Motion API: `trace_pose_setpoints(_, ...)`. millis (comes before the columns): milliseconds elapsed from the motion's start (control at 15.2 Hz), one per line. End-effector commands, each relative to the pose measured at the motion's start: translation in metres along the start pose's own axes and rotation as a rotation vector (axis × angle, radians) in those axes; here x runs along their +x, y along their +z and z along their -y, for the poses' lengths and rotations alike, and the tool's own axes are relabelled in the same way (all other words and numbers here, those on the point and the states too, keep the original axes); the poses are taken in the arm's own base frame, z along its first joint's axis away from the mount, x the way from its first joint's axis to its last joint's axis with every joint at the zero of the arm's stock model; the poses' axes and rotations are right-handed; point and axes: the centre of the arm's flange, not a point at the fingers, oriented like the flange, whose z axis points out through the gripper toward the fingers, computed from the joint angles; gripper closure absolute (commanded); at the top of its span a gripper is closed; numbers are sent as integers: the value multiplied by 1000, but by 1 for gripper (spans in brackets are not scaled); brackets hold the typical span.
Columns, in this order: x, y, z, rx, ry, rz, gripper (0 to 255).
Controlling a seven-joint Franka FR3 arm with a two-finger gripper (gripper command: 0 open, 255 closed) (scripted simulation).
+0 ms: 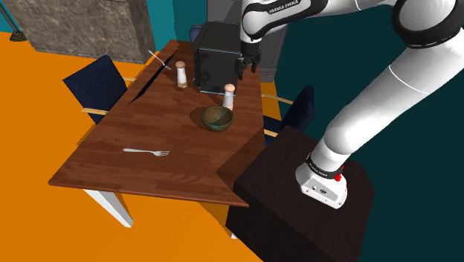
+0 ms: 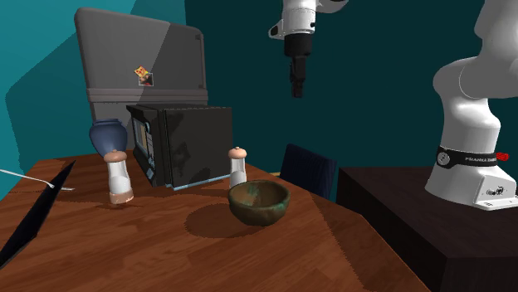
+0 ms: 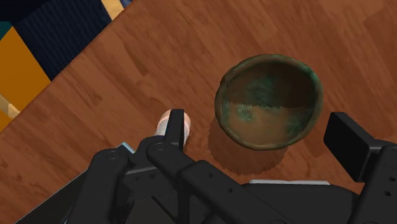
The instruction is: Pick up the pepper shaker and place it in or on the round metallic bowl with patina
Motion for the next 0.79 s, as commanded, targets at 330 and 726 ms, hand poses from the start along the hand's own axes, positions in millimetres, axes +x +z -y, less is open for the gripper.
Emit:
trace_pose_setpoints(330,68,55,-25,-17,46,-10,0)
trace_pose_setpoints(726,126,102,-47,-32,86,-18,0)
